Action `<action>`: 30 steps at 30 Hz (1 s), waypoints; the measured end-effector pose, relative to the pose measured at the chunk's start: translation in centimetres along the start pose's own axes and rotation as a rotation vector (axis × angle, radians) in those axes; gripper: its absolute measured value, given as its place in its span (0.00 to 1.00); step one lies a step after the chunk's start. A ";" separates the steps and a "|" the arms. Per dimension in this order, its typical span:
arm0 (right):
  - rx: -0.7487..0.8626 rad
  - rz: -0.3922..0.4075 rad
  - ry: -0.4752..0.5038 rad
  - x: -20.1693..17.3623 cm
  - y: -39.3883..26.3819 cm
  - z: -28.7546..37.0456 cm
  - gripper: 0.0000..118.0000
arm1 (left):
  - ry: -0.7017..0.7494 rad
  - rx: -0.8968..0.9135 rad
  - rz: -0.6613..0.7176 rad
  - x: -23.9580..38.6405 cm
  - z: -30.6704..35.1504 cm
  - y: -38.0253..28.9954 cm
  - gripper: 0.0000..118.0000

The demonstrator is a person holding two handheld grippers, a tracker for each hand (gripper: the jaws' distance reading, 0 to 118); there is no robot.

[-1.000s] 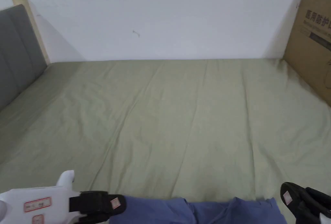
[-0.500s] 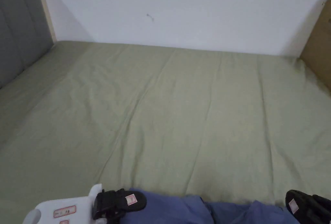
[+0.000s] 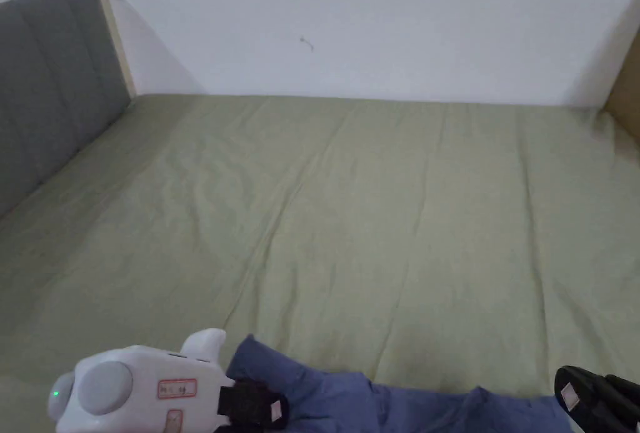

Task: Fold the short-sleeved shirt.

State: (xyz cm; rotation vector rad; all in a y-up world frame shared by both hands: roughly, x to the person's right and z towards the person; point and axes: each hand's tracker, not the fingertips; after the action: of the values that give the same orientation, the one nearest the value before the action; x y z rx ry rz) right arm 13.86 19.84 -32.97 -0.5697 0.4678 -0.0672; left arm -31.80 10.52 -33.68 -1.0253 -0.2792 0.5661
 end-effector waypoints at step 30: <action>0.058 -0.145 -0.040 6.5 -1.7 4.2 0.00 | 0.152 0.069 -0.201 13.7 -2.6 0.9 0.45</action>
State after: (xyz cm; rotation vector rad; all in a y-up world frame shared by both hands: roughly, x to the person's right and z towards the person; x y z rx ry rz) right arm 21.63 19.26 -31.58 -0.5464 0.3843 -0.2074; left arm -19.56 16.71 -36.29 -0.9554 -0.2236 0.3125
